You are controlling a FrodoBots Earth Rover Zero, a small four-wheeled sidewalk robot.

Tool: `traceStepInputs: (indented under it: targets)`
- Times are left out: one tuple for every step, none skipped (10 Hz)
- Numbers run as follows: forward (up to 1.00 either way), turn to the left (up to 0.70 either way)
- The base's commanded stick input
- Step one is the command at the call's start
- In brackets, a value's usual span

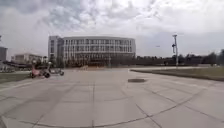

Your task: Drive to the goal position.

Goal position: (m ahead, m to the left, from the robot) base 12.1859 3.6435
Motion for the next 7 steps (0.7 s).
traceStepInputs:
  targets:
    - [0.70, 0.21]
    - [0.70, 0.22]
    - [0.70, 0.08]
    - [0.70, 0.01]
    - [0.70, 0.00]
    - [0.70, 0.00]
    - [0.70, 0.00]
